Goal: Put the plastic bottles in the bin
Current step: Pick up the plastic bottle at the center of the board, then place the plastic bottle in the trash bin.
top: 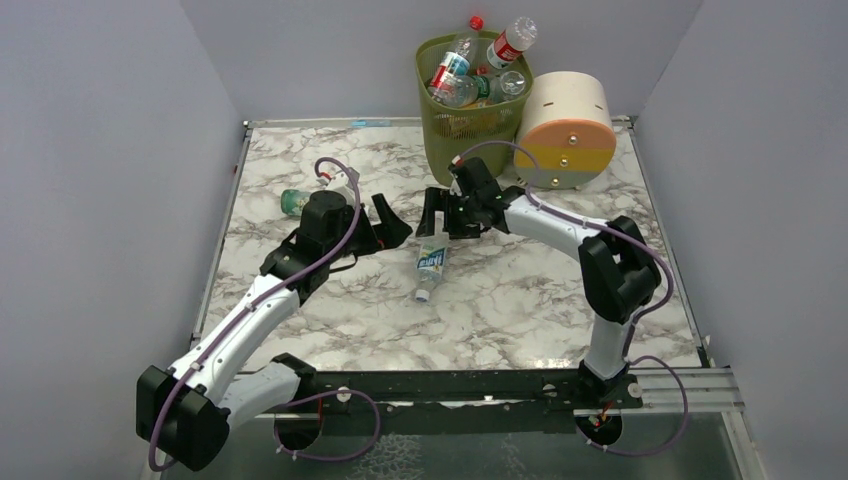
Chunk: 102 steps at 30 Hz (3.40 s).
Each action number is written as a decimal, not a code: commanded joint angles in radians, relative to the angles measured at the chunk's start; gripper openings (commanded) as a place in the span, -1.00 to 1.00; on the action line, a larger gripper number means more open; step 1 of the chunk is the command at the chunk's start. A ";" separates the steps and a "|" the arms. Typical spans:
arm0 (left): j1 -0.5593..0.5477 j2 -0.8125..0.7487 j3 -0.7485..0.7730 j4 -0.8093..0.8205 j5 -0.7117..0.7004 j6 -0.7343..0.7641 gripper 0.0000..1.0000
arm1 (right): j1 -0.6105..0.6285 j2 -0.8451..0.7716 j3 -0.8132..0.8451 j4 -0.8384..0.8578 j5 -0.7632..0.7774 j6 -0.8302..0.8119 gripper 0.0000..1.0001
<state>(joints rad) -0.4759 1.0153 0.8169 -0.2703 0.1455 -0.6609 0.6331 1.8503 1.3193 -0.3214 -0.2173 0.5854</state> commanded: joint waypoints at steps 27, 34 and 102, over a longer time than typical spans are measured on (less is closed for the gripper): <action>0.041 -0.008 -0.031 0.036 0.057 0.013 0.98 | 0.185 0.149 0.180 -0.284 0.411 -0.168 0.99; 0.049 -0.020 -0.042 0.037 0.059 0.011 0.98 | 0.209 0.138 0.152 -0.282 0.400 -0.169 0.74; 0.061 -0.038 -0.056 0.045 0.078 -0.008 0.98 | -0.223 0.130 0.925 0.250 0.169 -0.374 0.08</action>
<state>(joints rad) -0.4198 1.0000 0.7609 -0.2409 0.2058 -0.6643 0.4110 1.9411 2.2208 -0.2302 -0.0185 0.2562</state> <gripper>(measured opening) 0.990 0.591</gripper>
